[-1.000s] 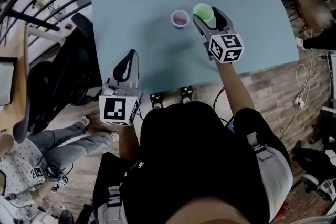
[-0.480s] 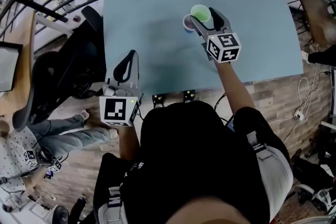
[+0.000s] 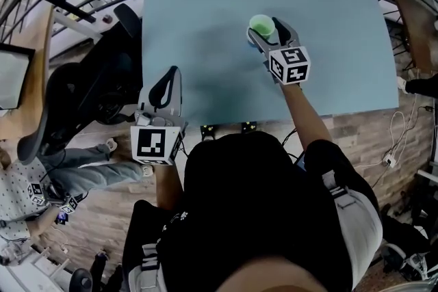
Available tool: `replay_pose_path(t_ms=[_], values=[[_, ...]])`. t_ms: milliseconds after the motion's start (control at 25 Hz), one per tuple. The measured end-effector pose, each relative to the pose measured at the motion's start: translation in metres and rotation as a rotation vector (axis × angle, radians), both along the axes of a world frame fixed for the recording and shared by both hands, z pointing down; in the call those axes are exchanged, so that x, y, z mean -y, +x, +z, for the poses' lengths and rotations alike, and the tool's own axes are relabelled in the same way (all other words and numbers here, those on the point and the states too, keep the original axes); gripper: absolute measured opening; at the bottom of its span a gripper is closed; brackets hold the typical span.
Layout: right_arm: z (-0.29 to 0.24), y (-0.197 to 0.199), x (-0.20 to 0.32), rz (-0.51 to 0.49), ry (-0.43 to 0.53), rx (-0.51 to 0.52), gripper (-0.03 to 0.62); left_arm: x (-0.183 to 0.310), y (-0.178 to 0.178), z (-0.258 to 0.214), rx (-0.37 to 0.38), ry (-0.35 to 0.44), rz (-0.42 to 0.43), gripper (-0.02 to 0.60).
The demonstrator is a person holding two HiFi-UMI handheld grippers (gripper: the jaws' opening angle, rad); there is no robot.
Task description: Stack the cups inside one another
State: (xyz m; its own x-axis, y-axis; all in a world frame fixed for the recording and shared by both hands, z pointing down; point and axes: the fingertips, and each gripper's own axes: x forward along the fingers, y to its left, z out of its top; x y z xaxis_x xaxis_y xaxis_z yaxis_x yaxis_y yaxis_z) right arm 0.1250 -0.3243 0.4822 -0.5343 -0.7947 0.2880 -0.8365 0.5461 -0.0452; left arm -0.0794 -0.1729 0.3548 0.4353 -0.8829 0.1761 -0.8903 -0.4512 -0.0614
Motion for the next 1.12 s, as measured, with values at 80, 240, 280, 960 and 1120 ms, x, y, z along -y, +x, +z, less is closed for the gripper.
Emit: replay_pose_path(t_ms=[80, 240, 280, 960, 1120], values=[[0.007, -0.001, 0.001, -0.005, -0.016, -0.012, 0.341, 0.001, -0.001, 0.0, 0.002, -0.005, -0.009, -0.015], [0.021, -0.003, 0.003, -0.017, -0.043, -0.035, 0.342, 0.003, -0.005, 0.0, 0.009, 0.0, -0.016, -0.015], [0.024, -0.004, 0.003, -0.018, -0.047, -0.046, 0.342, 0.003, -0.005, 0.001, 0.011, 0.002, -0.016, -0.015], [0.054, -0.009, 0.001, -0.015, -0.107, -0.079, 0.345, -0.001, -0.013, 0.007, 0.005, -0.013, -0.022, -0.015], [0.051, -0.011, -0.001, -0.012, -0.102, -0.059, 0.348, -0.003, -0.015, 0.009, -0.001, -0.025, -0.027, -0.015]])
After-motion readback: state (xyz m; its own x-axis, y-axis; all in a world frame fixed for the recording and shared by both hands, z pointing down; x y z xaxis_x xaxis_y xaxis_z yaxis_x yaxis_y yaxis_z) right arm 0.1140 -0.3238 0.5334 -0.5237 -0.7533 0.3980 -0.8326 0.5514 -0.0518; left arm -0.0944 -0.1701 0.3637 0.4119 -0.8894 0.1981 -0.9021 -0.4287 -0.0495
